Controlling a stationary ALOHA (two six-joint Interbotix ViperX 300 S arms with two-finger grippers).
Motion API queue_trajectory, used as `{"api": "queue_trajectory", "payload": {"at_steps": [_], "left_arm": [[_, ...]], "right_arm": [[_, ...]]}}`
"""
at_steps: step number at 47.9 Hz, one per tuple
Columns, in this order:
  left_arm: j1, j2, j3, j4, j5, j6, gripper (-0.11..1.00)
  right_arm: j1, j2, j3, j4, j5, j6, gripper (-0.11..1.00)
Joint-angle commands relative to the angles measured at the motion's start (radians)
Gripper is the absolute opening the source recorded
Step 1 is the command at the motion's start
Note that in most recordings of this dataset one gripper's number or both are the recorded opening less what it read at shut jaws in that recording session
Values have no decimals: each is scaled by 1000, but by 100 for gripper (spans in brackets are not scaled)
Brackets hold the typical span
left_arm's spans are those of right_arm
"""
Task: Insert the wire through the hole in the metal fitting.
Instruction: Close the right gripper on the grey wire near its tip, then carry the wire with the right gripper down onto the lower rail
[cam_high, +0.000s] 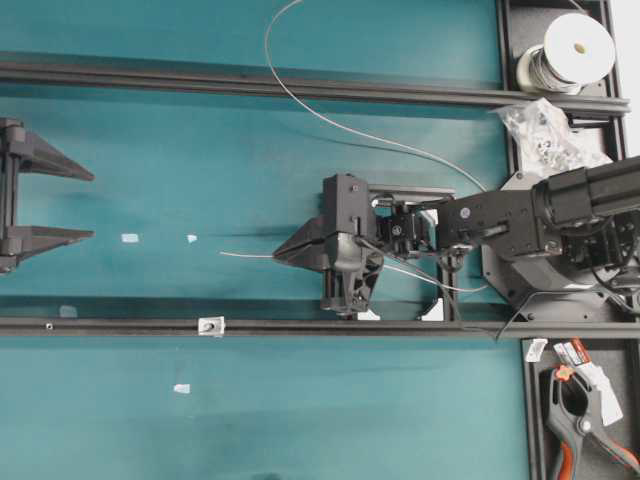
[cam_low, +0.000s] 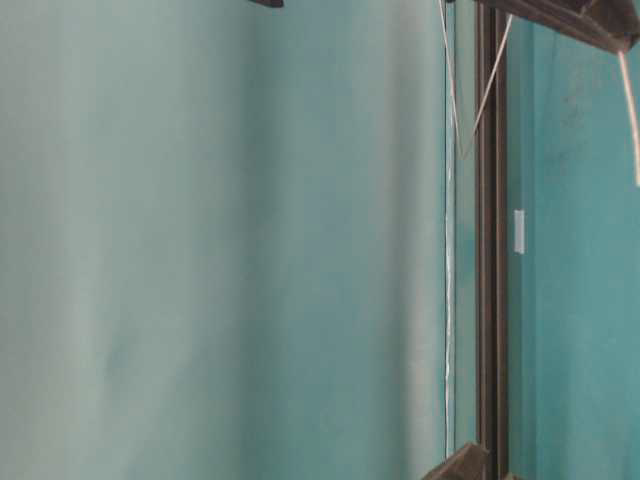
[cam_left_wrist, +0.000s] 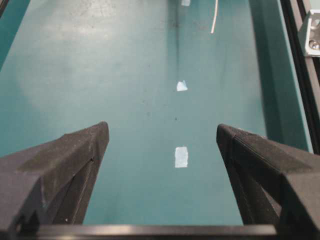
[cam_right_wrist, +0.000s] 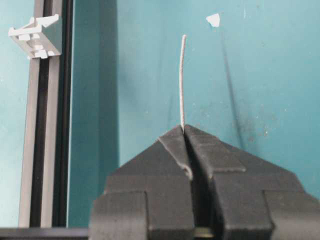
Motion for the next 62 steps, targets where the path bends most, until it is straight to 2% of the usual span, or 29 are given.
{"api": "queue_trajectory", "payload": {"at_steps": [1,16,23,29,37,43,57,62], "left_arm": [[-2,-12,-12,3,-9,-3,80],[-2,-41,-12,3,-9,-2,80],[-2,-63,-6,2,-5,-6,80],[-15,-100,6,0,-3,-18,80],[-69,-146,31,-9,-17,-61,80],[-121,-129,40,-9,-60,-107,80],[-193,18,77,-17,-219,-186,80],[-207,63,66,-17,-265,-190,80]], "right_arm": [[-12,-49,-15,-2,29,-5,0],[-14,-219,0,-35,117,-11,0],[-15,-275,25,-35,135,-9,0],[-6,-296,51,-14,130,8,0],[58,-302,69,12,120,40,0],[120,-295,69,17,55,44,0],[189,-209,95,127,-89,44,0],[230,-167,92,166,-150,38,0]]}}
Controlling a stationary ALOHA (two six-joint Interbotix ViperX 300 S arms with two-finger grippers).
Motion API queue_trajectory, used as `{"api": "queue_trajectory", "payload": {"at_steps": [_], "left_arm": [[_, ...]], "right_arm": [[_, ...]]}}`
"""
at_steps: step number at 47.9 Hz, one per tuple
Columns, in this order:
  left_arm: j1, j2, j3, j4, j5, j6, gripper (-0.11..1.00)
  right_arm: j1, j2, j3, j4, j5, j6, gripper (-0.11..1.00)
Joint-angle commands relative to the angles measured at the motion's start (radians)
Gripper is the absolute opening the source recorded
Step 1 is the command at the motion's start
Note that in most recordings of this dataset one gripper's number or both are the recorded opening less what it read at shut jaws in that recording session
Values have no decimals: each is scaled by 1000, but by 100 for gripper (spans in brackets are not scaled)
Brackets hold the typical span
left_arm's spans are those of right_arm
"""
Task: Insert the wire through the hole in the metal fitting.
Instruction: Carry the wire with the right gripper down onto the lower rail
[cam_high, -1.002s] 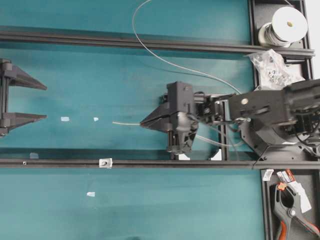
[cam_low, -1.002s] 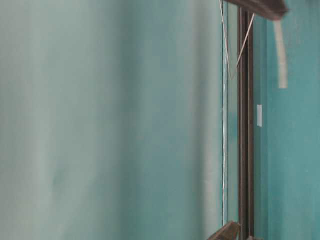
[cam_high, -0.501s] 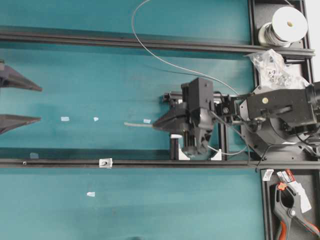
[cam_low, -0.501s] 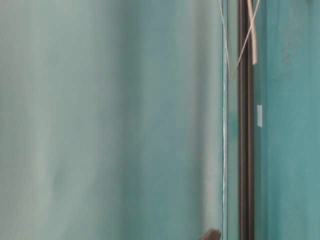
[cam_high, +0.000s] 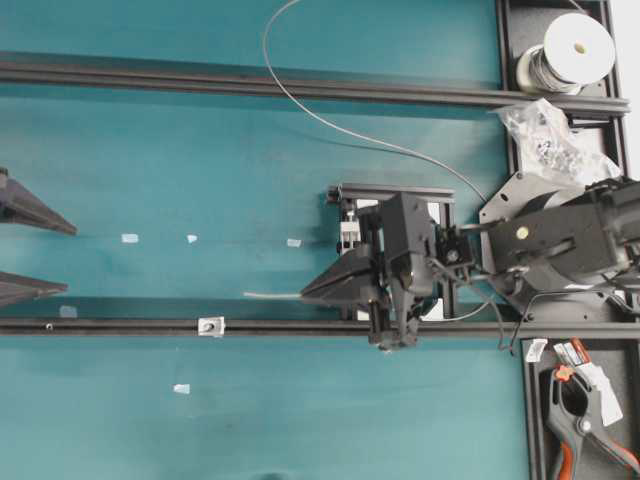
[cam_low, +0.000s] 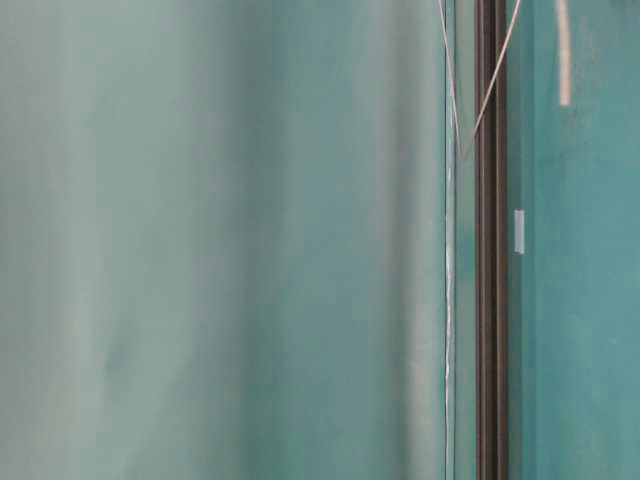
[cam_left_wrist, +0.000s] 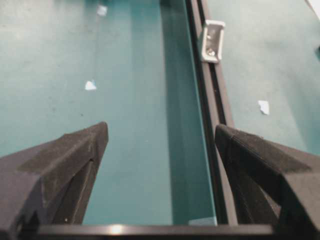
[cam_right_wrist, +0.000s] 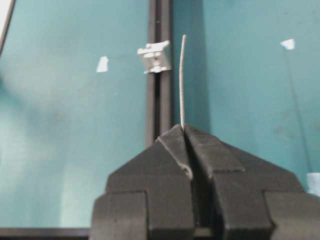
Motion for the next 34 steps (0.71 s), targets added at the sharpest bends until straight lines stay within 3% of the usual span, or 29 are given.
{"api": "queue_trajectory", "payload": {"at_steps": [1,10,20,24,30,34], "left_arm": [[-14,26,-15,-3,-43,0,80],[-26,69,-38,-3,-57,0,80],[-38,78,-54,-3,-60,2,80],[-38,78,-58,-3,-63,3,80],[-38,80,-72,-3,-66,17,80],[-40,80,-78,-3,-64,23,80]], "right_arm": [[38,26,-9,35,-64,-8,0],[103,101,2,135,-196,-41,0],[221,164,26,362,-304,-133,0],[261,164,21,428,-321,-186,0],[287,166,5,497,-307,-250,0],[288,169,-6,508,-290,-265,0]]}}
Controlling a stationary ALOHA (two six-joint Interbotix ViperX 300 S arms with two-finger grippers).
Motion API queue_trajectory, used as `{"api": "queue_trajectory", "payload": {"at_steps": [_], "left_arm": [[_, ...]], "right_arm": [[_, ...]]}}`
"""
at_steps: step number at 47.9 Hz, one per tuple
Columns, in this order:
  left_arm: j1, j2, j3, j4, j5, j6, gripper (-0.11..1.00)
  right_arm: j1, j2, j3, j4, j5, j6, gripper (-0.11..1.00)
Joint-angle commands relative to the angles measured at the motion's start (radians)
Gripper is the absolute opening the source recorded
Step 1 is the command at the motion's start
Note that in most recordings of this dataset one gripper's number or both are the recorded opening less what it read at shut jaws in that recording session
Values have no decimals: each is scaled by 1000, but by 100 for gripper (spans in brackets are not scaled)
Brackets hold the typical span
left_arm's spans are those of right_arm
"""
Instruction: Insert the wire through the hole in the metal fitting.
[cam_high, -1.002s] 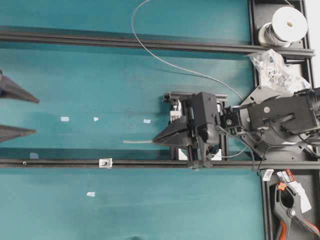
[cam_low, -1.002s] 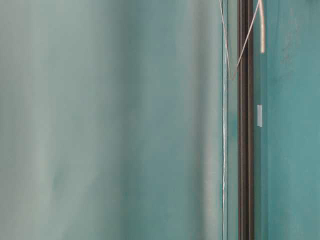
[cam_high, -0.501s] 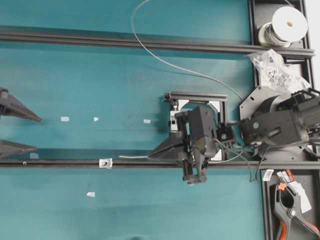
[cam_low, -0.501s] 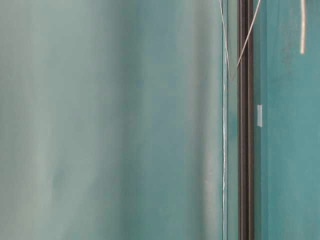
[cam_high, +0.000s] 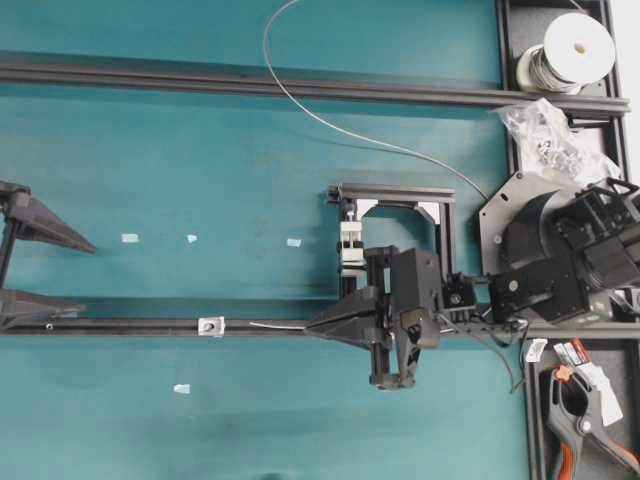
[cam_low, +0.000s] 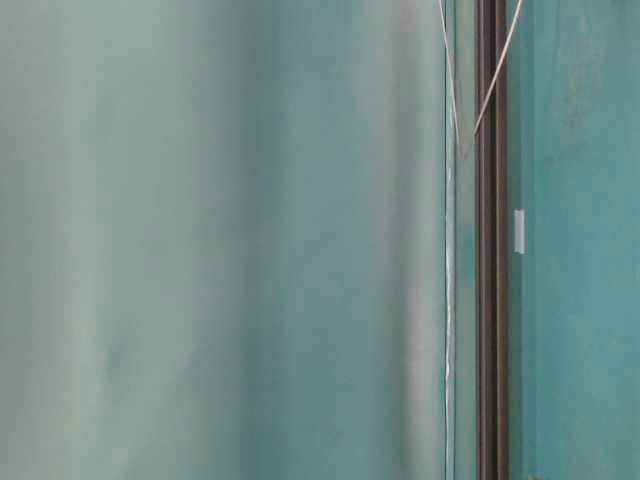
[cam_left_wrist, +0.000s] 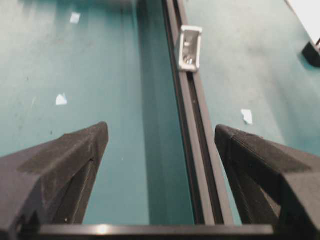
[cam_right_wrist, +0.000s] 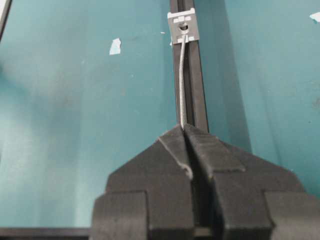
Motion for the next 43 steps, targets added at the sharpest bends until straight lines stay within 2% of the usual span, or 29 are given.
{"api": "queue_trajectory", "payload": {"at_steps": [1,18,43], "left_arm": [[-5,-6,-15,-2,-12,5,80],[-9,-3,-8,0,-21,8,79],[-25,-3,-9,2,-28,9,79]], "right_arm": [[6,-5,-23,12,9,-11,0],[6,21,-46,12,25,-15,0],[8,28,-26,17,21,-15,0]]}}
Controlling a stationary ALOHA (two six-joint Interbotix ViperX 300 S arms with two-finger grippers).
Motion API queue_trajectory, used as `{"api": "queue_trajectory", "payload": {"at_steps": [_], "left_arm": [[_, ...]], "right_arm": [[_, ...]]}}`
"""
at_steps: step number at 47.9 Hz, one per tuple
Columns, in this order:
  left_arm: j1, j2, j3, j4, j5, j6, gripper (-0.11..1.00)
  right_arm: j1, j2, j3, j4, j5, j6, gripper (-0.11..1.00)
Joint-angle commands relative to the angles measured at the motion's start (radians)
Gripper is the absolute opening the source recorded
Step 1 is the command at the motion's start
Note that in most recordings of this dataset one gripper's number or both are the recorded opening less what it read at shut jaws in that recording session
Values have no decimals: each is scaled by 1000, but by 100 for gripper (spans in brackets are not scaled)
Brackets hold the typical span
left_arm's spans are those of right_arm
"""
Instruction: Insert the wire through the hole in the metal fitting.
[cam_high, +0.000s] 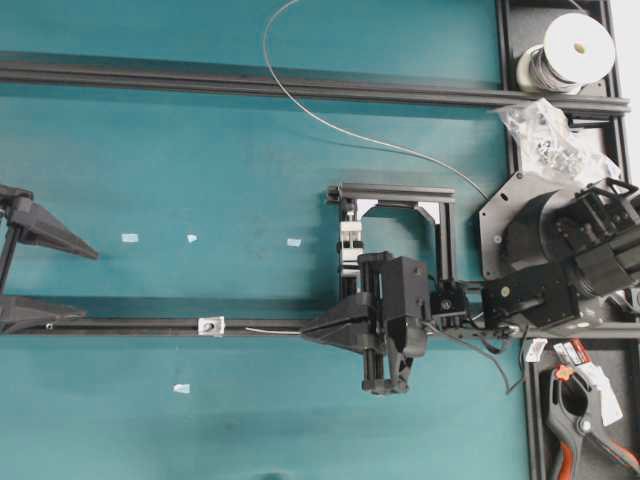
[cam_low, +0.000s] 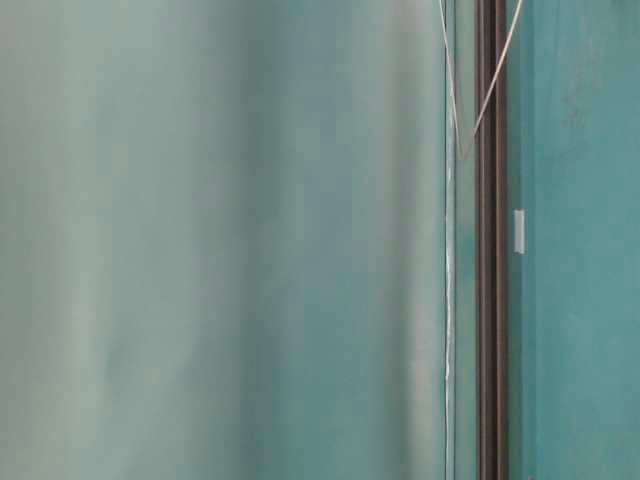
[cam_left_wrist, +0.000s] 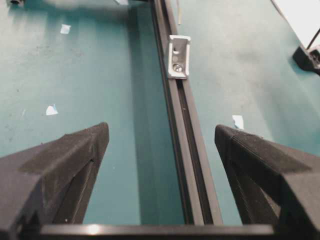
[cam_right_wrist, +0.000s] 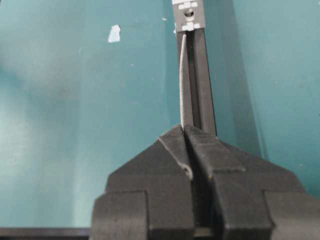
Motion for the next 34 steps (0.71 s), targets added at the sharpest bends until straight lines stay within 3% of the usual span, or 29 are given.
{"api": "queue_trajectory", "payload": {"at_steps": [1,34], "left_arm": [[-6,-6,-6,2,-9,2,79],[-11,-3,-8,2,-11,3,79]], "right_arm": [[5,-6,-3,3,-8,-2,0],[5,9,20,41,-29,0,0]]}}
